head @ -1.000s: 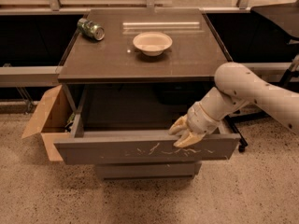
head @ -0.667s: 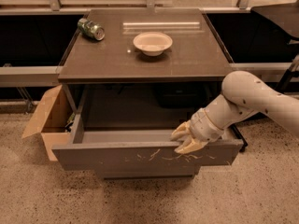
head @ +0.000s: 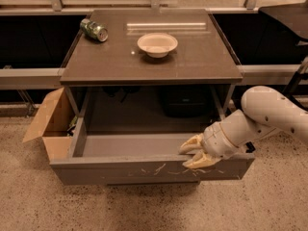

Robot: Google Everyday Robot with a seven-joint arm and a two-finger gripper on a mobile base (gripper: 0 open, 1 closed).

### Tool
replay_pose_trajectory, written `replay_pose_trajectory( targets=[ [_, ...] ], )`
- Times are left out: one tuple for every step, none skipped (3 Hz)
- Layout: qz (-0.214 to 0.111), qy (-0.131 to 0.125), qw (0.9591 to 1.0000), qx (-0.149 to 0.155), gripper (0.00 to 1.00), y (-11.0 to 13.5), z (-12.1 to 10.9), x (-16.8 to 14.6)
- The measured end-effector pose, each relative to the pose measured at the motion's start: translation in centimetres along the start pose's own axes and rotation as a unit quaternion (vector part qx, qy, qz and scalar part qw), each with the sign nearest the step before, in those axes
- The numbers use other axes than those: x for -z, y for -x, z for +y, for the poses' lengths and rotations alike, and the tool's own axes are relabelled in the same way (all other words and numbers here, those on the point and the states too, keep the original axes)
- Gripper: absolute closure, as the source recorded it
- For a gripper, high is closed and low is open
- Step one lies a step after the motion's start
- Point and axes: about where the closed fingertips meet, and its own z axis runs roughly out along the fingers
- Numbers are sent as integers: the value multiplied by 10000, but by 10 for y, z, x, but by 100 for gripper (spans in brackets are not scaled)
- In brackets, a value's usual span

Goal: Open top drawer

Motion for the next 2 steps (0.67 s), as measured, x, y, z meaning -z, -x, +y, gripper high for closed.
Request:
replay_pose_trajectory(
  targets=[
    [-65,-6,10000,-20,100,-1,12,2],
    [-65,-6,10000,-22,81,-1,12,2]
  ],
)
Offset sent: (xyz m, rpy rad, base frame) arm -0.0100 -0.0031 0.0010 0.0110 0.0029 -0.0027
